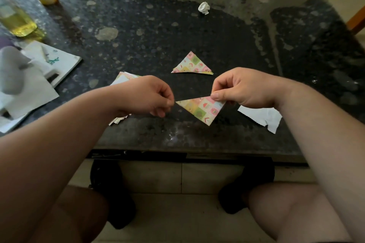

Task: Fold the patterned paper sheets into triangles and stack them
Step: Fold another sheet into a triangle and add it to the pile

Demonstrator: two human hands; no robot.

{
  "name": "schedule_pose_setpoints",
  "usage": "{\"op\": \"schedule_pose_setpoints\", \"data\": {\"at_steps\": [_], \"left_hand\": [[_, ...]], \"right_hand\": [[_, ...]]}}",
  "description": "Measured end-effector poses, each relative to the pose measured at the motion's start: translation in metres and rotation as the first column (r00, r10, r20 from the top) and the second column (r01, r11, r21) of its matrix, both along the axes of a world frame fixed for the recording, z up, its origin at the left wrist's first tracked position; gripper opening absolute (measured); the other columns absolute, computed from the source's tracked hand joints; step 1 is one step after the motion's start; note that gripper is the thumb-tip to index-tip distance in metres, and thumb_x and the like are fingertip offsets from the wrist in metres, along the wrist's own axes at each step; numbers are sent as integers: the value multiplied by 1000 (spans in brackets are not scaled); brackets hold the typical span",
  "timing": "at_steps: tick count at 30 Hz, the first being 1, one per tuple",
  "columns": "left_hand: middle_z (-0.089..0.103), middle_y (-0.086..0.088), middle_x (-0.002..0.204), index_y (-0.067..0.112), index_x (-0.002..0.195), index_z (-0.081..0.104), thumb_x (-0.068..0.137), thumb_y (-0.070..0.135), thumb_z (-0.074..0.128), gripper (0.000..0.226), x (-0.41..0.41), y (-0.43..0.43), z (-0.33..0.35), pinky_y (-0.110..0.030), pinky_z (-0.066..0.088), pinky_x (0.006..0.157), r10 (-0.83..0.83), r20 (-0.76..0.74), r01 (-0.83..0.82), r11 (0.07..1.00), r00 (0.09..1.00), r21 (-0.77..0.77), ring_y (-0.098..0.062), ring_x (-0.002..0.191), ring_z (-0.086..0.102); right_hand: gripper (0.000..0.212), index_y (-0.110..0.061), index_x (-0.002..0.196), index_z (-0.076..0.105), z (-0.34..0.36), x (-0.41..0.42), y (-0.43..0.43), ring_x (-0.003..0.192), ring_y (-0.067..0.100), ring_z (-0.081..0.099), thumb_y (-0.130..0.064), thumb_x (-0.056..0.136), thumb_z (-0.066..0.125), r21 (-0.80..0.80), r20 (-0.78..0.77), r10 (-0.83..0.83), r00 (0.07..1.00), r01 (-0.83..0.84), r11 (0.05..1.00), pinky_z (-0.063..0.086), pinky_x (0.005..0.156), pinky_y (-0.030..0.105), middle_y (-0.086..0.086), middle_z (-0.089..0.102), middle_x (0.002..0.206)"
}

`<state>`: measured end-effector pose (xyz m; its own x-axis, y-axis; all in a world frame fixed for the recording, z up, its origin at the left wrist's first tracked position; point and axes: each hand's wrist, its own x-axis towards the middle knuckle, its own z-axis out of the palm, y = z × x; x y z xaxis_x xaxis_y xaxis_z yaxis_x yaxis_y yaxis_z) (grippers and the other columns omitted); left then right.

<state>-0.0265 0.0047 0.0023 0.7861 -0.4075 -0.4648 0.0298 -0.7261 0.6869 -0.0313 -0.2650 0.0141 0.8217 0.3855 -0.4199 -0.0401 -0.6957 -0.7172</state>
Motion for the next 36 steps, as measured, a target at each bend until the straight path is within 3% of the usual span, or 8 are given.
{"op": "schedule_pose_setpoints", "data": {"at_steps": [2,4,6,8,11,18,28,36], "left_hand": [[74,0,73,10,84,69,96,7,62,14,5,11,-4,-33,57,70,47,37,-50,996,998,78,-12,68,72],[75,-6,77,8,86,69,98,6,61,14,9,17,-8,-30,58,67,213,-24,-213,977,977,-6,-12,67,71],[77,-14,95,3,99,70,99,15,64,14,6,11,-8,-36,61,73,336,-231,-379,908,913,-180,-19,77,72],[76,-16,107,5,113,68,95,31,66,32,0,-3,-10,-43,61,78,285,-452,-437,855,845,-279,-26,87,73],[76,-13,103,5,117,69,91,27,70,33,-7,-25,-17,-42,60,76,209,-528,-426,842,823,-330,-27,86,74],[71,-8,77,6,89,67,93,11,72,7,8,-31,-20,-24,56,54,388,-537,-614,712,749,-342,-13,60,66],[59,1,71,11,92,67,94,12,70,4,17,-38,-28,-22,52,60,435,-639,-750,547,634,-372,-7,61,54],[68,-6,83,7,97,67,98,14,65,7,10,-41,-29,-27,58,61,345,-644,-672,643,683,-368,-14,70,65]], "right_hand": [[16,-12,85,74,-2,1,-7,67,14,58,-17,99,68,30,4,-103,995,103,994,50,65,33,1,70,74],[16,-11,86,74,-9,0,-7,63,16,57,-17,99,67,143,-30,-283,959,285,948,47,59,29,1,67,67],[16,-9,86,73,-20,-4,5,56,14,51,-16,100,67,222,-70,-419,905,424,878,41,50,24,-1,61,57],[17,-9,86,72,-30,-8,23,50,13,46,-17,100,67,235,-64,-465,883,466,853,37,44,22,-2,59,53],[19,-11,84,71,-37,-12,45,41,12,43,-21,100,68,268,-78,-489,869,490,829,35,40,23,1,60,52],[18,-7,85,69,-35,-10,40,45,11,44,-20,97,71,255,-264,-476,839,537,805,34,40,21,8,66,61],[27,-10,83,55,-33,-10,47,41,9,40,-19,109,51,260,-361,-316,877,420,869,30,38,19,6,61,57],[34,-14,81,58,-34,-10,56,41,11,43,-31,109,48,116,-190,-303,934,327,938,36,47,26,1,63,53]]}}
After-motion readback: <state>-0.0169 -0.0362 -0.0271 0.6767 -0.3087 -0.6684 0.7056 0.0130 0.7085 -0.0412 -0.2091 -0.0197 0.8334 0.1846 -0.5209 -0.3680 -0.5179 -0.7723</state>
